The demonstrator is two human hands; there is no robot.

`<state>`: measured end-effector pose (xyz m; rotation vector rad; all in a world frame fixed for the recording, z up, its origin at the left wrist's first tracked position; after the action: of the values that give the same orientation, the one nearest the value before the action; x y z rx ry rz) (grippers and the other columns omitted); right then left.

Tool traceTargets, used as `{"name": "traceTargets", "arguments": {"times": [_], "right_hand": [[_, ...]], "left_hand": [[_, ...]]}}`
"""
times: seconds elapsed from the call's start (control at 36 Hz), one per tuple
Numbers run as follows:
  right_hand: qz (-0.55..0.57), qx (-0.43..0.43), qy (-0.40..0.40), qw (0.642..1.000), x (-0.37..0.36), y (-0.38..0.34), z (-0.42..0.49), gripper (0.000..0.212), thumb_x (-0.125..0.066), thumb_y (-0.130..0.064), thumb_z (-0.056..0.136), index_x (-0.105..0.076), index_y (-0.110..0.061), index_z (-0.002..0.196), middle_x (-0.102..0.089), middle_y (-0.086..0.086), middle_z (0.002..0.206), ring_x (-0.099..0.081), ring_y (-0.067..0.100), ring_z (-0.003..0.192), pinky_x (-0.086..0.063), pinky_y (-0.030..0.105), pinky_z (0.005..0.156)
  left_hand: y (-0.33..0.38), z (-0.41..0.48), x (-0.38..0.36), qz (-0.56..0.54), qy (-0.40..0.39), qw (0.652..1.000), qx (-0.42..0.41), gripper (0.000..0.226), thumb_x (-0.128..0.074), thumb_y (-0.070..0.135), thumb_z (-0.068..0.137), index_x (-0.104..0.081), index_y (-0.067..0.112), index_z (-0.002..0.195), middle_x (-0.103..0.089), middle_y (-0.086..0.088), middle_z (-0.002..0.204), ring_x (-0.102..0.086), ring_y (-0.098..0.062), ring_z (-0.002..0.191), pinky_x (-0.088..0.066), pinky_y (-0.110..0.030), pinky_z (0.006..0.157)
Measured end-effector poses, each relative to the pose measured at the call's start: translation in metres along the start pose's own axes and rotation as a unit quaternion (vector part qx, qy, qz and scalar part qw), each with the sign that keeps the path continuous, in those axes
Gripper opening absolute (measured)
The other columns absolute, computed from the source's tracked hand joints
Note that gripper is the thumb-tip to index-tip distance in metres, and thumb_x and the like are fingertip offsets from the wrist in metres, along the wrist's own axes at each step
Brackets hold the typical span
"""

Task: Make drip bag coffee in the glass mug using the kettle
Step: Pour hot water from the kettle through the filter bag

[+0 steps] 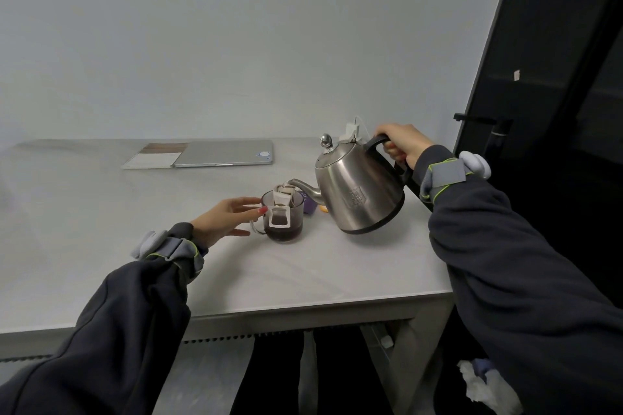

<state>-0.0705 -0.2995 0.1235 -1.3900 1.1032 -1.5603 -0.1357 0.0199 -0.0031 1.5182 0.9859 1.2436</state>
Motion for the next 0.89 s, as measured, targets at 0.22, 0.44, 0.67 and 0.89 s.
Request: {"name": "traceTargets", "arguments": {"times": [0.22, 0.44, 0.67, 0.89], "right_hand": [[-0.002, -0.002, -0.001, 1.000, 0.003, 0.002, -0.001, 0.024, -0.048, -0.017, 0.077, -0.035, -0.021, 0.058, -0.023, -0.009, 0.034, -0.013, 0.009, 0.035, -0.009, 0.015, 0.037], [0.015, -0.015, -0.004, 1.000, 0.001, 0.016, -0.006, 0.028, -0.047, -0.018, 0.081, -0.033, -0.021, 0.057, -0.022, -0.010, 0.032, -0.012, 0.008, 0.030, -0.009, 0.016, 0.038], [0.043, -0.025, -0.016, 0.999, -0.002, 0.021, -0.006, 0.032, -0.047, -0.019, 0.083, -0.030, -0.021, 0.056, -0.021, -0.010, 0.032, -0.013, 0.007, 0.028, -0.009, 0.013, 0.035], [0.070, -0.036, -0.022, 0.997, -0.004, 0.026, -0.008, 0.034, -0.045, -0.018, 0.082, -0.025, -0.021, 0.055, -0.019, -0.009, 0.033, -0.012, 0.008, 0.029, -0.009, 0.015, 0.037]], "left_hand": [[-0.008, 0.002, 0.001, -0.030, -0.003, 0.999, 0.032, 0.026, -0.062, 0.028, 0.088, -0.062, 0.010, 0.107, -0.064, -0.013, 0.107, -0.064, -0.023, 0.094, -0.053, -0.044, 0.089], [-0.017, 0.002, 0.001, -0.024, 0.011, 0.998, 0.061, 0.044, -0.059, 0.042, 0.087, -0.061, 0.003, 0.105, -0.061, -0.015, 0.117, -0.060, -0.024, 0.103, -0.059, -0.034, 0.071], [-0.010, 0.000, -0.004, -0.011, -0.010, 0.999, 0.043, 0.038, -0.051, 0.033, 0.094, -0.062, -0.001, 0.105, -0.062, -0.011, 0.106, -0.060, -0.021, 0.099, -0.059, -0.036, 0.074], [-0.005, 0.004, -0.017, -0.056, -0.024, 0.998, 0.031, 0.032, -0.040, 0.021, 0.100, -0.062, -0.002, 0.095, -0.060, -0.015, 0.094, -0.059, -0.022, 0.089, -0.058, -0.037, 0.078]]}}
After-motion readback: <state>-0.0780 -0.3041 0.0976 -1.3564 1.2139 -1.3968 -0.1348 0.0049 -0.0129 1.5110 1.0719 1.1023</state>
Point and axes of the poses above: each hand's wrist, its own z-axis towards the middle knuckle, its own x-axis out of the back of the hand, y = z × x, the point moved 4 cm from there along z, towards the middle knuckle
